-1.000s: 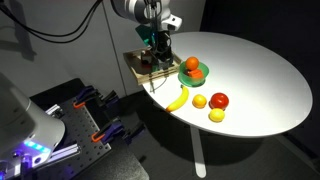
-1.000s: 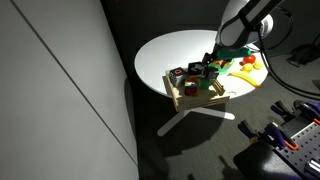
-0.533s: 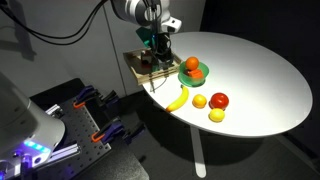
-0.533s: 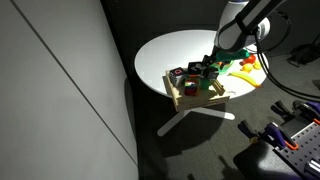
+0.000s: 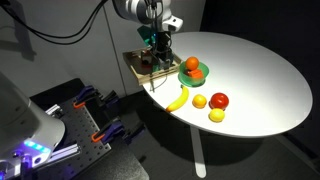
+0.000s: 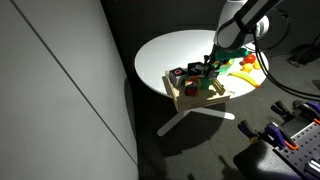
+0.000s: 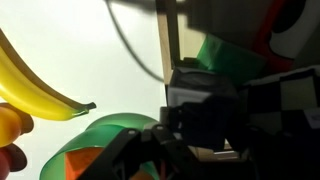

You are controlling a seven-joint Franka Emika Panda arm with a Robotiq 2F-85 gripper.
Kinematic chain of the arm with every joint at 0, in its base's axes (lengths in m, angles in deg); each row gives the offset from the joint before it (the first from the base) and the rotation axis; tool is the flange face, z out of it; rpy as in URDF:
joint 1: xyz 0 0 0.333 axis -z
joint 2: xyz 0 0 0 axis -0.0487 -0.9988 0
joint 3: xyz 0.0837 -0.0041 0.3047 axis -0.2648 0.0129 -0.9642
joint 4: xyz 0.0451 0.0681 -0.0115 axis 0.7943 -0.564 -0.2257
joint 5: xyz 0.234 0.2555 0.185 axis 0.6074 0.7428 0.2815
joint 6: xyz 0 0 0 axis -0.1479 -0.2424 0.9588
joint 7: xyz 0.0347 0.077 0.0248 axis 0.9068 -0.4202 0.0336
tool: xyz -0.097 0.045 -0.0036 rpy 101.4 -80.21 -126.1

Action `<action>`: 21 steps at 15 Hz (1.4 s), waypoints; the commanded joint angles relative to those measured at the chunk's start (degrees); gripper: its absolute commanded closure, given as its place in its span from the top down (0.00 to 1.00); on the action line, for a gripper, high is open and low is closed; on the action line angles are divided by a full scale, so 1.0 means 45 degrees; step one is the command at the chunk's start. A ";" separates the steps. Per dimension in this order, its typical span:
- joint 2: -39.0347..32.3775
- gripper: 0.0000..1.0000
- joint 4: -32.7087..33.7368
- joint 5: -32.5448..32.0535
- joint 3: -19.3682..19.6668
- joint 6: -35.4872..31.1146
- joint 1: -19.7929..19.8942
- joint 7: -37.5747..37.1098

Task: Remove the gray block from the wooden tray and place it on the table to the right of the wooden tray

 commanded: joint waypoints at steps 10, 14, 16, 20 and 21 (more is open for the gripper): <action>0.1616 0.28 -0.0094 -0.1361 0.0133 0.2523 0.0990 0.0325; 0.1799 0.28 -0.0544 -0.1434 0.0016 0.2243 0.1333 0.0838; 0.1840 0.28 -0.0796 -0.1459 -0.0039 0.2035 0.1477 0.1140; 0.1763 0.28 -0.1111 -0.1733 0.0017 0.1730 0.1581 0.1448; 0.1729 0.28 -0.1163 -0.1852 0.0052 0.1661 0.1573 0.1458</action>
